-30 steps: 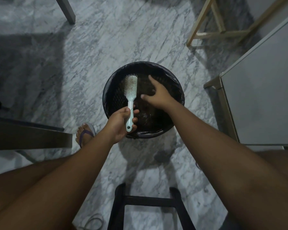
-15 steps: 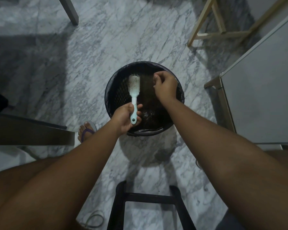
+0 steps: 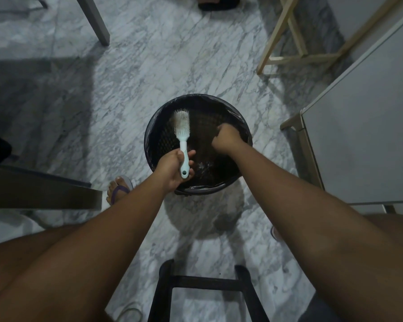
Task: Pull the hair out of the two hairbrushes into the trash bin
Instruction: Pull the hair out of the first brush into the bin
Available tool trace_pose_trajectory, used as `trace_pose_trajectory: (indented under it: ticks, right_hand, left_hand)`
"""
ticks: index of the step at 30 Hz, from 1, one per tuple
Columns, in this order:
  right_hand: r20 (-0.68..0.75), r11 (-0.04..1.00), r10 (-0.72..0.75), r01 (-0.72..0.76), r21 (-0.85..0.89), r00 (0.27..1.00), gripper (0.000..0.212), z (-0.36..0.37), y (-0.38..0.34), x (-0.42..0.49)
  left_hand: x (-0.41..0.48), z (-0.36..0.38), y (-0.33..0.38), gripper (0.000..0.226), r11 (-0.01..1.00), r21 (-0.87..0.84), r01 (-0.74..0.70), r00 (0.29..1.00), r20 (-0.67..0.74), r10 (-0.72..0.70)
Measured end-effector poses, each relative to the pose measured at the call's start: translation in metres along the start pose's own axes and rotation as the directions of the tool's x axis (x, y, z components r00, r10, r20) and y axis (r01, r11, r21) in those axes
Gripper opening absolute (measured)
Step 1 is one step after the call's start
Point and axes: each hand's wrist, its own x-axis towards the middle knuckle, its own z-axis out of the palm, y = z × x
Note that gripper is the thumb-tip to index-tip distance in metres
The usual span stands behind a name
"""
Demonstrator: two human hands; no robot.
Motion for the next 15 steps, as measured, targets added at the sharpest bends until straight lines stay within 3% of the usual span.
trace_pose_trajectory:
  ticks: [2,5,7,15]
  right_hand:
    - [0.025,0.998,-0.046,0.046,0.032,0.999,0.049,0.008,-0.001,-0.002]
    - [-0.104,0.924,-0.083,0.116,0.364,0.991,0.053,0.017,-0.009,0.003]
    - [-0.102,0.868,-0.077,0.117,0.482,0.992,0.056,0.021,-0.013,0.008]
    - [-0.279,0.927,-0.194,0.268,0.262,0.941,0.023,0.017,-0.012,0.013]
  left_hand:
    - [0.001,-0.002,-0.001,0.028,1.000,0.008,0.009,0.999,0.046,-0.010]
    - [-0.001,-0.006,-0.003,0.032,0.998,0.063,0.015,0.992,0.122,-0.023]
    - [-0.003,-0.008,-0.004,0.031,0.995,0.096,0.019,0.986,0.166,-0.035]
    - [0.000,-0.013,-0.007,0.030,0.986,0.164,0.008,0.980,0.194,-0.040]
